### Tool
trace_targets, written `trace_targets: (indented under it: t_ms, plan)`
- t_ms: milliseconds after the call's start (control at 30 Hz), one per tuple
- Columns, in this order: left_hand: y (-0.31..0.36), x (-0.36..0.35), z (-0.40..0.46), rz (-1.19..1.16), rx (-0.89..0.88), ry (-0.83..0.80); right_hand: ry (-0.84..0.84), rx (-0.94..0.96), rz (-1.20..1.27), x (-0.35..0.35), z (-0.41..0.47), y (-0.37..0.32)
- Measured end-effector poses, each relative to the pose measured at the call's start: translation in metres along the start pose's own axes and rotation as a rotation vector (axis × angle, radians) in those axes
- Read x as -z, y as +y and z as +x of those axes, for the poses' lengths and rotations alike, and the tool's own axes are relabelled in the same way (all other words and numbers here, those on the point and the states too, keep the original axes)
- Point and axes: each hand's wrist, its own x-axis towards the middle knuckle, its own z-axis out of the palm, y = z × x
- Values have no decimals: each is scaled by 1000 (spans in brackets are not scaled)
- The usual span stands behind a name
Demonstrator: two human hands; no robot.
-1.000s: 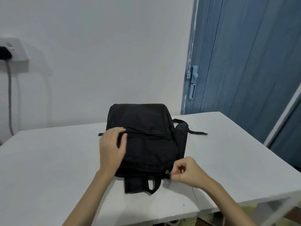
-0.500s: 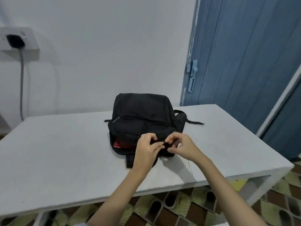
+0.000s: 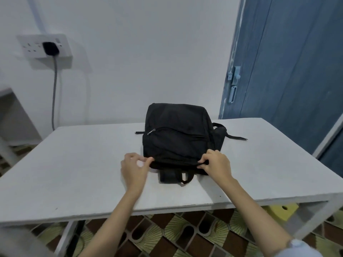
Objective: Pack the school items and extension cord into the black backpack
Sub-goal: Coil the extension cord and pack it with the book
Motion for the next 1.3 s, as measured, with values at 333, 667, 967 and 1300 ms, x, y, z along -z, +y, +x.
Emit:
trace_targets:
  t_ms: [333,667,967,1300]
  plan:
    - [-23,31,51,-169,20,-284,-366,161,395,-17,36,-70]
    - [-14,-14,153,236,-111,-220,-789,172,453,-8,82,-45]
    - [-35,-72,160,-24,399,-96,-403,52,807,-8,97,-8]
    - [-29,-83,142,-595,688,-375,-294,-762,1000,-41,118,77]
